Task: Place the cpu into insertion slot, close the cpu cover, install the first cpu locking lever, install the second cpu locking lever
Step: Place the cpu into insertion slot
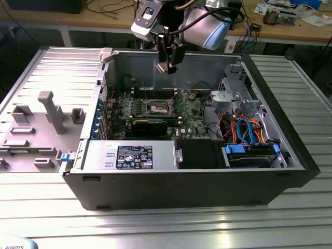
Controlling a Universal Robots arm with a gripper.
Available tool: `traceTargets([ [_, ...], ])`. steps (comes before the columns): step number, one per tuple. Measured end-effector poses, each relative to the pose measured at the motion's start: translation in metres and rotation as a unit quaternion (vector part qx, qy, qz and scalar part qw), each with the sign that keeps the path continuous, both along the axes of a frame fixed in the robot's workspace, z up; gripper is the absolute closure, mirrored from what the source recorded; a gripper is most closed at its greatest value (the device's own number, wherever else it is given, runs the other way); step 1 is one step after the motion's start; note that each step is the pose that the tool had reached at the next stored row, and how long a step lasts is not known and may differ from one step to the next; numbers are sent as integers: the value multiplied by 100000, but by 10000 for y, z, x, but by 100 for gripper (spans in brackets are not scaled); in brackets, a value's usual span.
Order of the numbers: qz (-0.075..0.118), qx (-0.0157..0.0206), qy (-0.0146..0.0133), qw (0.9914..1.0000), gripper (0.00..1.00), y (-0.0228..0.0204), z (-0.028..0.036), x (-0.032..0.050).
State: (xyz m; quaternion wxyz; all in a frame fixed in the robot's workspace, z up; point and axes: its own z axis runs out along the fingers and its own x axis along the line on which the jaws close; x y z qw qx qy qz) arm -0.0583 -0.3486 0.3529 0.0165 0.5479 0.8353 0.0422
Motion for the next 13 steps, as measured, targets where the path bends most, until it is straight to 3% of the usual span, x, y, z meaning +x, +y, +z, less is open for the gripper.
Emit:
traceTargets([
  [8,-289,-21,-4,100000,46,0,-4,1],
  [13,-1818,-119,4,99983,46,1,-11,0],
])
